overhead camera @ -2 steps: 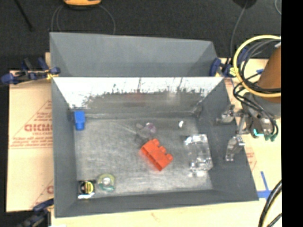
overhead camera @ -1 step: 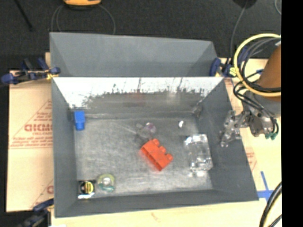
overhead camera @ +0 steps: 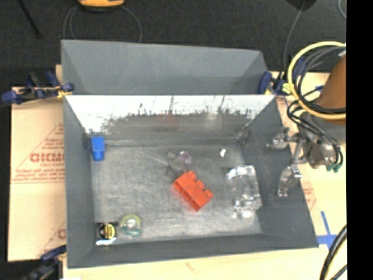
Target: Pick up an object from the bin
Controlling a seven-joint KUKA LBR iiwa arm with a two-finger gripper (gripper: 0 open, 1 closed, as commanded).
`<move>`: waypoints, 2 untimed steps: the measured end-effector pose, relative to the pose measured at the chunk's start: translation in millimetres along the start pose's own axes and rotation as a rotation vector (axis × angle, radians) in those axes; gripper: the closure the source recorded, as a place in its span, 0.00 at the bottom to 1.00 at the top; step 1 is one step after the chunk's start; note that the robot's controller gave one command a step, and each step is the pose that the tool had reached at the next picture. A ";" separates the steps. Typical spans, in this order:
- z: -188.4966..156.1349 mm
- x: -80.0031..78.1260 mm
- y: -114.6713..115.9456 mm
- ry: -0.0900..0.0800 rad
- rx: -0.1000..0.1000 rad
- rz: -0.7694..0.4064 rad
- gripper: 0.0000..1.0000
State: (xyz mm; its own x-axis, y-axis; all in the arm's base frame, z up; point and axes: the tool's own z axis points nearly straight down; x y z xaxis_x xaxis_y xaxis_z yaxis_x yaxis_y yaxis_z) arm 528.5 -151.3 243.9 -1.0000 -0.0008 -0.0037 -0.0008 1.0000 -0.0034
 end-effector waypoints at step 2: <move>131.0 -41.5 147.2 0.004 -0.005 -0.138 0.00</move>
Offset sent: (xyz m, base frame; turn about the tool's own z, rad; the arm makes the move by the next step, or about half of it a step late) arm 0.0284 0.0662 -0.0819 0.0403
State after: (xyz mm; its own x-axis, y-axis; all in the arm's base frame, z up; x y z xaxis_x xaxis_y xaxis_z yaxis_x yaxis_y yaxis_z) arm 570.3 -4.5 112.6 -0.9904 -0.1382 0.0002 -0.1382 0.9904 0.0015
